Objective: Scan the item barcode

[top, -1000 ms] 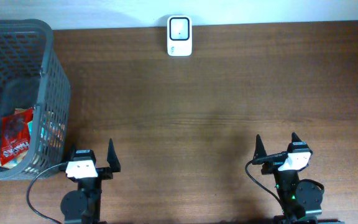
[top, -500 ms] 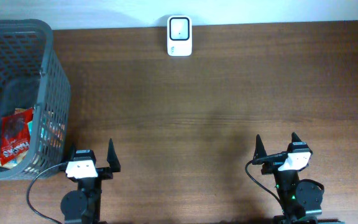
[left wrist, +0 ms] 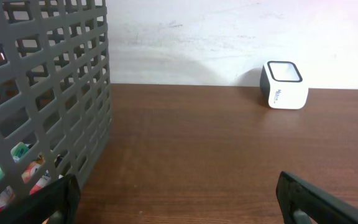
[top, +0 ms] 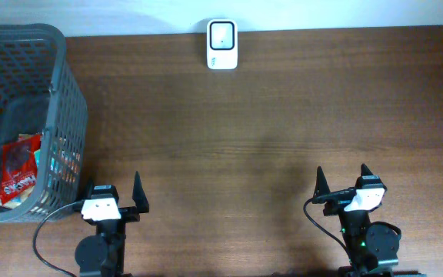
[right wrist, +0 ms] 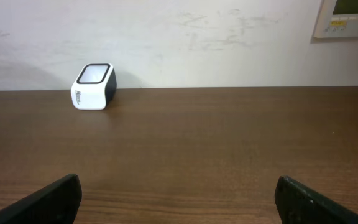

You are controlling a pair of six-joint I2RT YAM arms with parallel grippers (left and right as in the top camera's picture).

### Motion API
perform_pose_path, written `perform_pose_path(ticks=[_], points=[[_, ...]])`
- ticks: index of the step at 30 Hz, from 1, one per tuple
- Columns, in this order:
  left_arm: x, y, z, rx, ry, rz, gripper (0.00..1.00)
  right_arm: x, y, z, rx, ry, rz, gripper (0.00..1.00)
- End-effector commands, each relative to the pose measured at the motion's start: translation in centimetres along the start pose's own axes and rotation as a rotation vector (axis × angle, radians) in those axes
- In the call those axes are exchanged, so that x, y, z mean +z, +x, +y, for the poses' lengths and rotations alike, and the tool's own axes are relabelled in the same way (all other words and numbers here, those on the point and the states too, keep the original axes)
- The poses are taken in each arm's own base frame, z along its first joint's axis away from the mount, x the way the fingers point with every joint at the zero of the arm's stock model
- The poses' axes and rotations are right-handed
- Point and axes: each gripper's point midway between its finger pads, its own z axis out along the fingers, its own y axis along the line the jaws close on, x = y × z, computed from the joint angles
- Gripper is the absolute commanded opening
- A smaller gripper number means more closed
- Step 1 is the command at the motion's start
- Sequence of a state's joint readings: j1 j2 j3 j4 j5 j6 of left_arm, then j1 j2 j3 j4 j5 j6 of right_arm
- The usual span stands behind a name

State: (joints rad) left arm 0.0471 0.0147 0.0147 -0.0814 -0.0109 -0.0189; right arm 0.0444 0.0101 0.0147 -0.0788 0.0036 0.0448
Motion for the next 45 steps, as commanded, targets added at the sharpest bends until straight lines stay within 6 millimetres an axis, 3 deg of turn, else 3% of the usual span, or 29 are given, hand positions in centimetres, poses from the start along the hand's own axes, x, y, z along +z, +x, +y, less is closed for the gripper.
perform_pose_path(ticks=[1, 9, 12, 14, 16, 19, 23, 24, 26, 30, 33, 34, 35, 37, 39, 42, 43, 45], points=[[0.0, 0.1, -0.2, 0.016, 0.012, -0.001, 0.99, 0.0, 0.4, -0.3, 0.001, 0.014, 0.007, 0.98], [0.0, 0.0, -0.3, 0.016, 0.013, -0.005, 0.99, 0.0, 0.4, -0.3, 0.001, 0.014, 0.007, 0.98], [-0.3, -1.1, -3.2, 0.013, 0.186, -0.051, 0.99, 0.0, 0.4, -0.3, 0.001, 0.015, 0.007, 0.98], [-2.5, -4.6, -8.0, 0.057, 0.478, -0.207, 0.99, 0.0, 0.4, -0.3, 0.001, 0.015, 0.007, 0.98], [-4.8, -8.4, -9.8, 0.124, 0.595, -0.392, 0.99, 0.0, 0.4, -0.3, 0.001, 0.015, 0.007, 0.98], [-8.0, -14.6, -9.4, 0.189, 0.547, -0.664, 0.99, 0.0, 0.4, -0.3, 0.001, 0.015, 0.007, 0.98], [-8.4, -20.5, -6.4, 0.117, 0.359, -0.645, 0.99, 0.0, 0.4, -0.3, 0.001, 0.015, 0.007, 0.98], [-8.3, -21.3, -6.4, 0.110, 0.357, -0.605, 0.99, 0.0, 0.4, -0.3, 0.001, 0.014, 0.007, 0.98], [-10.3, -24.9, -8.2, 0.162, 0.463, -0.679, 0.99, 0.0, 0.4, -0.3, 0.001, 0.015, 0.007, 0.98], [-13.0, -28.5, -7.6, 0.200, 0.409, -0.873, 0.99, 0.0, 0.4, -0.3, 0.001, 0.014, 0.007, 0.98], [-10.3, -31.2, -5.1, 0.114, 0.264, -0.753, 0.99, 0.0, 0.4, -0.3, 0.001, 0.014, 0.007, 0.98], [-8.1, -31.8, -4.7, 0.088, 0.244, -0.597, 0.99, 0.0, 0.4, -0.3, 0.001, 0.015, 0.007, 0.98], [-5.0, -31.3, -6.3, 0.081, 0.336, -0.371, 0.99, 0.0, 0.4, -0.3, 0.001, 0.015, 0.007, 0.98], [-2.7, -30.4, -11.0, 0.068, 0.649, -0.134, 0.99, 0.0, 0.4, -0.3, 0.001, 0.014, 0.007, 0.98], [-0.6, -31.6, -11.3, 0.118, 0.659, -0.139, 0.99, 0.0, 0.4, -0.3, 0.001, 0.014, 0.007, 0.98], [5.6, -33.9, -4.2, -0.012, 0.232, -0.040, 0.99, 0.0, 0.4, -0.3, 0.001, 0.015, 0.007, 0.98], [7.7, -34.1, -0.6, -0.023, 0.044, 0.039, 0.99, 0.0, 0.4, -0.3, 0.001, 0.015, 0.007, 0.98], [10.4, -33.4, 3.6, -0.041, -0.119, 0.197, 0.99, 0.0, 0.4, -0.3, 0.001, 0.015, 0.007, 0.98]])
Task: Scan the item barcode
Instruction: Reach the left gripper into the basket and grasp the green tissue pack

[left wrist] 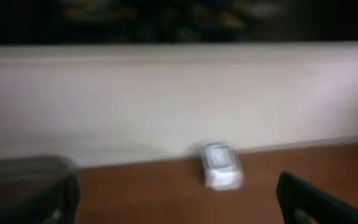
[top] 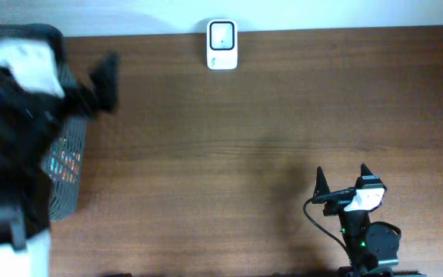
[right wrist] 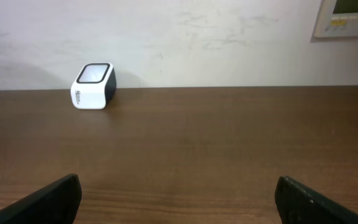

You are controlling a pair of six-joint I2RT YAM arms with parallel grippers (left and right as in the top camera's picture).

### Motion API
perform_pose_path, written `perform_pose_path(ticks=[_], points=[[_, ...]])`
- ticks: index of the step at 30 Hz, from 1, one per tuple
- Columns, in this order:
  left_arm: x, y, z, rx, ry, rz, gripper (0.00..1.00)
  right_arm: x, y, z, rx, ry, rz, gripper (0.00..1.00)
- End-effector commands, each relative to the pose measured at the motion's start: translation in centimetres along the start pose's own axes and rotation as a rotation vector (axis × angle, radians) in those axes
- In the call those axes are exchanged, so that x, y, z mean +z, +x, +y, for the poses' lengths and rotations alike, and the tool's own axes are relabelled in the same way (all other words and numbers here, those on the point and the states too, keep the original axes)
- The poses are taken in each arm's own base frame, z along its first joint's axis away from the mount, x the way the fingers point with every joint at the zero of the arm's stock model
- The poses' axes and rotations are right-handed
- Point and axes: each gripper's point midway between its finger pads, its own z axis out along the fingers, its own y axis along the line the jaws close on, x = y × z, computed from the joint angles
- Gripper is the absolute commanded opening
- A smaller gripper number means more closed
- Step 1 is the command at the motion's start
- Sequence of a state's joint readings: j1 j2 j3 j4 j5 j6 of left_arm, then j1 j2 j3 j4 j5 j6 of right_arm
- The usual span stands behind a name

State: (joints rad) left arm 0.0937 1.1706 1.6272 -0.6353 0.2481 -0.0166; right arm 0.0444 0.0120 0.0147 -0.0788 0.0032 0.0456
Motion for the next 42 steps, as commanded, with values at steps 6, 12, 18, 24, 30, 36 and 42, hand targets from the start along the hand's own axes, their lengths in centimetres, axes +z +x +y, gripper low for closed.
perform_pose_path(ticks=[6, 12, 18, 24, 30, 36, 42], points=[[4.8, 5.7, 20.2, -0.240, -0.564, 0.383, 0.99, 0.0, 0.4, -0.3, 0.000, 0.015, 0.005, 0.98], [2.7, 17.1, 26.9, -0.518, -0.701, 0.707, 0.99, 0.0, 0.4, -0.3, 0.000, 0.015, 0.005, 0.98], [3.8, 24.0, 27.8, -0.596, -0.701, 0.917, 0.99, 0.0, 0.4, -0.3, 0.000, 0.015, 0.005, 0.99], [2.9, 29.7, 28.7, -0.658, -0.816, 1.105, 1.00, 0.0, 0.4, -0.3, 0.000, 0.015, 0.005, 0.98], [0.3, 32.3, 26.4, -0.682, -0.796, 1.316, 0.91, 0.0, 0.4, -0.3, 0.000, 0.015, 0.005, 0.98], [1.3, 32.4, 23.0, -0.722, -0.541, 1.361, 0.78, 0.0, 0.4, -0.3, 0.000, 0.015, 0.005, 0.98], [1.5, 36.8, 21.4, -0.693, -0.525, 1.470, 0.76, 0.0, 0.4, -0.3, 0.000, 0.015, 0.005, 0.98]])
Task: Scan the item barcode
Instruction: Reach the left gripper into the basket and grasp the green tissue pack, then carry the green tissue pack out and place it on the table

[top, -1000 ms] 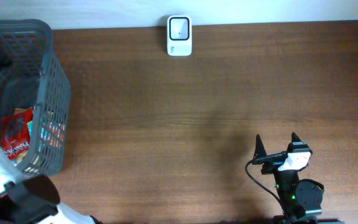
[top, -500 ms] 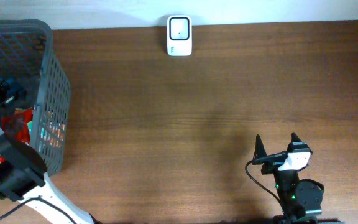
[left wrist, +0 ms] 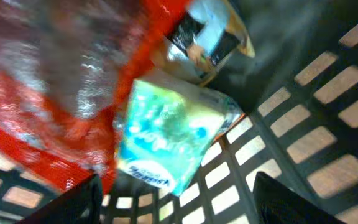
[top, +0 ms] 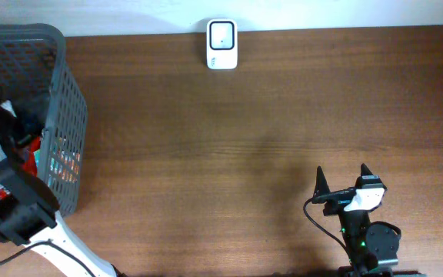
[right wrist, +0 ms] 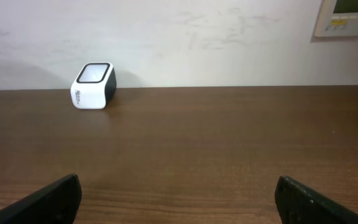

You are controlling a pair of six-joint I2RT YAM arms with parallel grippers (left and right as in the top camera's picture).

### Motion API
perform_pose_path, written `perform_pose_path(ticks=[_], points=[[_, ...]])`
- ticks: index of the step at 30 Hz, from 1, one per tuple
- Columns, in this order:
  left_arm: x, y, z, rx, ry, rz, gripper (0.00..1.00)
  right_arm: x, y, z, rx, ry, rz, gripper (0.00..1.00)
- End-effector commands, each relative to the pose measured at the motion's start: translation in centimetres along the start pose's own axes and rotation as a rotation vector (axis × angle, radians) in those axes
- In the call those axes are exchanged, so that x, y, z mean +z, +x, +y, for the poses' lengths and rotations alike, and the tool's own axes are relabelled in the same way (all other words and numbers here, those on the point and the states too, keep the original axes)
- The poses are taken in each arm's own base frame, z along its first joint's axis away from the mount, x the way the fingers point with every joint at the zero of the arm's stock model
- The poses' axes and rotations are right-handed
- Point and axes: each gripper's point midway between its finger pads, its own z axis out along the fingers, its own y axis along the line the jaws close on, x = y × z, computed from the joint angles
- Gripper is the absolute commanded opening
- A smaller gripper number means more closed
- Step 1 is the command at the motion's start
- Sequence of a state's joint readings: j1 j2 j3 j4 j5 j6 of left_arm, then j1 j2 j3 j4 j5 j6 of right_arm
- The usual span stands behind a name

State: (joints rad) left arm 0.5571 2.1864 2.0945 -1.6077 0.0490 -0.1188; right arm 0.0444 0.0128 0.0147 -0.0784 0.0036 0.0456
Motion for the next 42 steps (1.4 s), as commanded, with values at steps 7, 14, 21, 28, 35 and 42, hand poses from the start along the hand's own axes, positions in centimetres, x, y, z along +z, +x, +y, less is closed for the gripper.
perform_pose_path(ticks=[7, 14, 21, 28, 35, 42], points=[[5.7, 0.5, -1.0, 0.055, -0.021, 0.060, 0.49, 0.0, 0.4, -0.3, 0.000, 0.015, 0.005, 0.98], [4.7, 0.5, -1.6, 0.055, 0.008, 0.055, 0.00, 0.0, 0.4, -0.3, 0.000, 0.014, 0.005, 0.98], [-12.4, -2.5, -9.2, 0.153, 0.432, -0.332, 0.00, 0.0, 0.4, -0.3, 0.000, 0.014, 0.005, 0.98], [-28.1, 2.9, -11.3, 0.331, 0.598, -0.781, 0.00, 0.0, 0.4, -0.3, 0.000, 0.014, 0.005, 0.98], [-32.7, 10.9, -16.1, 0.560, 0.770, -0.833, 0.00, 0.0, 0.4, -0.3, 0.000, 0.014, 0.005, 0.98], [-21.5, 15.6, -26.8, 0.812, 0.554, -0.486, 0.00, 0.0, 0.4, -0.3, 0.000, 0.015, 0.005, 0.98]])
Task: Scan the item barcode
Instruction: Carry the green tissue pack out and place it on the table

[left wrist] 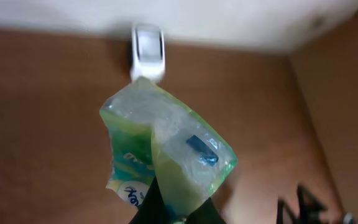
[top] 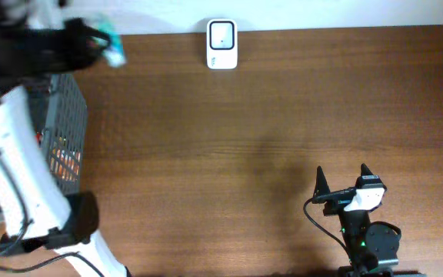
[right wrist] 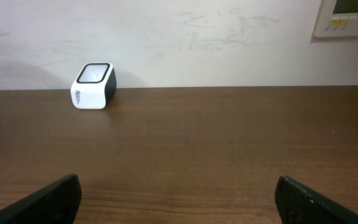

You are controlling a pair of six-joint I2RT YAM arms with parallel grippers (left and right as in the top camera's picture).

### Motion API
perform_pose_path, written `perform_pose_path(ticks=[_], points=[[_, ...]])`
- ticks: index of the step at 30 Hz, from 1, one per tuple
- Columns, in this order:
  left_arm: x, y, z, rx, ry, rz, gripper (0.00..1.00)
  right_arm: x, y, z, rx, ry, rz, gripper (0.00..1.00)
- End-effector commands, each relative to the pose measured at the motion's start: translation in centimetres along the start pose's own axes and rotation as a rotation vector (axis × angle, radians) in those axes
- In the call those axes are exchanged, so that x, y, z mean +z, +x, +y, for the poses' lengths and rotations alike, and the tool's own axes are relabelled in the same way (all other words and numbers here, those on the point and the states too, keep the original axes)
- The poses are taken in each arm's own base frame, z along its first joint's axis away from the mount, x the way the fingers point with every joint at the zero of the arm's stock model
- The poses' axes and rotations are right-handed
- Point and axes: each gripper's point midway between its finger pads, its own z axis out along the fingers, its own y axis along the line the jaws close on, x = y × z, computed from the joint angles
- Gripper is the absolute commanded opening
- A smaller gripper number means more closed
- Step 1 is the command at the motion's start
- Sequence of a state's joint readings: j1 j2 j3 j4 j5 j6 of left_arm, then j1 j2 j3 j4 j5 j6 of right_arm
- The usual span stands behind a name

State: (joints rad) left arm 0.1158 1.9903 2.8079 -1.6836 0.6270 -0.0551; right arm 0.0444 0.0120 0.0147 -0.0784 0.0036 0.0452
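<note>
A green and white snack packet [left wrist: 166,149] hangs in the air, pinched at its lower edge by my left gripper [left wrist: 178,208], which is shut on it. Overhead, the packet [top: 114,45] shows as a blurred teal patch at the tip of my raised left arm, near the basket's far corner. The white barcode scanner [top: 222,34] stands at the table's far edge, and also shows beyond the packet in the left wrist view [left wrist: 148,51]. My right gripper [right wrist: 178,198] rests open low over the near right of the table, far from the scanner [right wrist: 94,86].
A grey mesh basket [top: 68,115] with more packets [top: 64,163] stands at the left edge, partly hidden by my left arm. A wall runs behind the scanner, with a panel [right wrist: 345,17] on it.
My left gripper was open down inside the basket over the packets. Now it is shut on the green packet, held high outside the basket and facing the scanner. The right arm has not moved.
Both grippers first rested open at the table's near edge. Then my left arm was raised, blurred, over the basket. Then it was inside the basket, open above a green packet and a red one. Now it holds the green packet aloft near the scanner.
</note>
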Motion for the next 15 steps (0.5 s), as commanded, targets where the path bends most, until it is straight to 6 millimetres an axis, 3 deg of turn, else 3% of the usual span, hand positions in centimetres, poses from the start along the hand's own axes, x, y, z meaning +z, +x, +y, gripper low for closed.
perform_pose_path(ticks=[1, 4, 6, 7, 9, 12, 15], points=[[6.9, 4.9, 0.0, 0.055, -0.141, 0.250, 0.00, 0.0, 0.4, -0.3, 0.001, 0.015, 0.005, 0.99], [11.6, 8.2, 1.8, 0.019, -0.352, 0.354, 0.00, 0.0, 0.4, -0.3, 0.001, 0.015, 0.005, 0.98], [15.4, 10.6, 4.2, -0.057, -0.603, 0.338, 0.00, 0.0, 0.4, -0.3, 0.001, 0.015, 0.005, 0.98], [16.8, 11.6, 4.4, -0.077, -0.639, 0.332, 0.00, 0.0, 0.4, -0.3, 0.001, 0.015, 0.005, 0.98], [20.9, 14.5, 4.0, -0.120, -0.632, 0.331, 0.00, 0.0, 0.4, -0.3, 0.001, 0.015, 0.005, 0.98], [25.2, 19.0, 2.7, -0.119, -0.591, 0.351, 0.00, 0.0, 0.4, -0.3, 0.001, 0.014, 0.005, 0.98], [27.8, 21.6, 0.8, -0.062, -0.532, 0.352, 0.00, 0.0, 0.4, -0.3, 0.001, 0.015, 0.005, 0.98]])
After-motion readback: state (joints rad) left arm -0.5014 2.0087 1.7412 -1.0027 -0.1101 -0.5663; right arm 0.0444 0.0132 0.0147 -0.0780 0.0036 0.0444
